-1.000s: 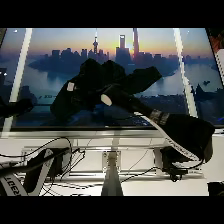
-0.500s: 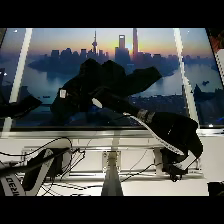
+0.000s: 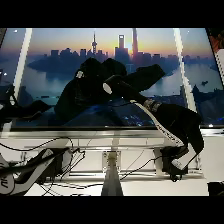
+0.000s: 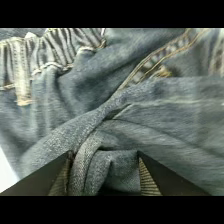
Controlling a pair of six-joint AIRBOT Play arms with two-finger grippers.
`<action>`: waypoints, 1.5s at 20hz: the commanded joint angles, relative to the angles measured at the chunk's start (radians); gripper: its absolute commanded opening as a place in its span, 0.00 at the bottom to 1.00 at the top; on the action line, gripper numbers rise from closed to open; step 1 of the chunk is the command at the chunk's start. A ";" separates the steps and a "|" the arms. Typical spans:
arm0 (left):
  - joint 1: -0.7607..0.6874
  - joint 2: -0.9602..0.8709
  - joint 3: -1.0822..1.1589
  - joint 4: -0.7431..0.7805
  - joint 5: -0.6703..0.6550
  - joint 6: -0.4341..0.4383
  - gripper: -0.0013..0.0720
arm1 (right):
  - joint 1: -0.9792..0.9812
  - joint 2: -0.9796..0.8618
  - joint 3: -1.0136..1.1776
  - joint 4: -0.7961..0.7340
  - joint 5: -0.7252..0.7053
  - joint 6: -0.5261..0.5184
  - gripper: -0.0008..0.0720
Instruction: Fold the clothes and pants, and hang the long-sleeved shirts on hangers.
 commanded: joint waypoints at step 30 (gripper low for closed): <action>-0.388 -0.167 0.340 -0.019 0.215 0.031 0.05 | -0.852 0.306 0.001 0.048 0.456 0.200 0.87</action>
